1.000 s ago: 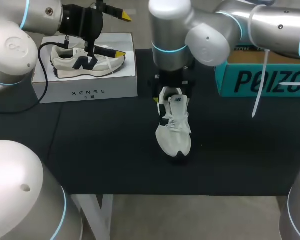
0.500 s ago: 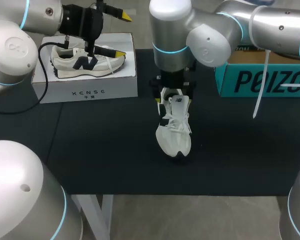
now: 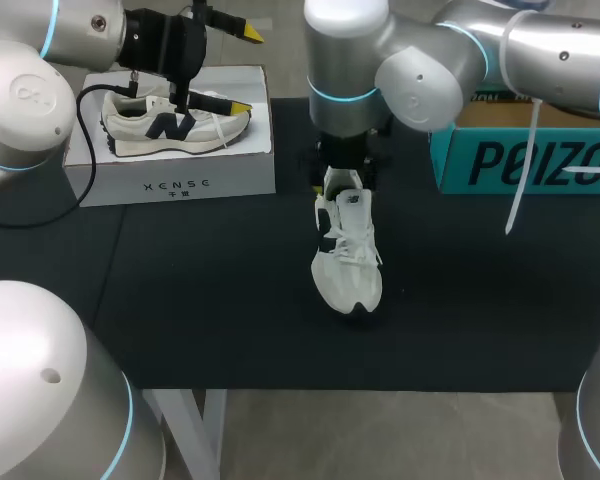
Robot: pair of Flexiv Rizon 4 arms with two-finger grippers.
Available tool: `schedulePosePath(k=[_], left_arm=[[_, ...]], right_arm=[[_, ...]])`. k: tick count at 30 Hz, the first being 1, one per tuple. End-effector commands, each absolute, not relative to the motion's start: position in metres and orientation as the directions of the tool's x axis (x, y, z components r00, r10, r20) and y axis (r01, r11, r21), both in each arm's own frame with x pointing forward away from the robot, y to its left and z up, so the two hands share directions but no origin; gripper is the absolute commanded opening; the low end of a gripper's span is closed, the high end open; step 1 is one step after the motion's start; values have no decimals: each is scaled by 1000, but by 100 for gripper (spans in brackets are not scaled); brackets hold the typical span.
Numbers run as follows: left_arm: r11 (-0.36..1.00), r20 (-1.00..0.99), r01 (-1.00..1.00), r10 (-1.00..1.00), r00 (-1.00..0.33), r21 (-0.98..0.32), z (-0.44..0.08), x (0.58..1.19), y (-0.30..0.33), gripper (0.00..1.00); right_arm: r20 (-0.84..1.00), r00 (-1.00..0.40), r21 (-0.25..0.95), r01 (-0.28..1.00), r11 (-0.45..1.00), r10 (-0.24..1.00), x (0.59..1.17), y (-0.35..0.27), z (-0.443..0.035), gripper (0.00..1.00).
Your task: Take the shoe out of the shoebox, open the shoe tongue, remove and reinsert the insole, then place the shoe into the shoebox
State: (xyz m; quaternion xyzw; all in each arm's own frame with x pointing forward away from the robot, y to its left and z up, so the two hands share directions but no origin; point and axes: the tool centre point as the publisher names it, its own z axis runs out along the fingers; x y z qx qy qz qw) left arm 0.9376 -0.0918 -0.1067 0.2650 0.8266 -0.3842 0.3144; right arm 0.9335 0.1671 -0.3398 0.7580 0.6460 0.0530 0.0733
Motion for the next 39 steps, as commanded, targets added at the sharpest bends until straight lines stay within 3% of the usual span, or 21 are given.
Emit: schedulePosePath(k=[1, 17, 18, 21, 23, 26, 38, 39], left_arm=[[566, -722, 679, 199, -662, -467, -107, 938, -92, 100], [566, -722, 679, 199, -662, -467, -107, 938, -92, 100], [566, -722, 679, 199, -662, -467, -107, 938, -92, 100], [566, -722, 679, 199, -662, -467, -107, 938, -92, 100], [566, -722, 679, 199, -662, -467, -107, 938, -92, 100], [566, -722, 679, 199, -662, -467, -107, 938, -92, 100], [566, -722, 679, 199, -662, -467, -107, 938, -92, 100], [566, -722, 679, 199, -662, -467, -107, 938, -92, 100]], right_arm=[[-8, 171, 178, 970, -167, 985, 938, 168, -341, 0], [-50, 166, 135, 978, -158, 985, 924, 162, -355, 0], [-51, 164, 133, 979, -156, 985, 922, 162, -356, 2], [-58, 155, 122, 982, -147, 986, 917, 164, -358, 24], [-62, 155, 114, 982, -147, 986, 912, 162, -359, 26], [-68, 160, 112, 982, -152, 985, 908, 159, -357, 40], [-72, 167, 119, 980, -158, 983, 904, 154, -356, 49], [-71, 168, 113, 981, -160, 983, 904, 155, -358, 54]])
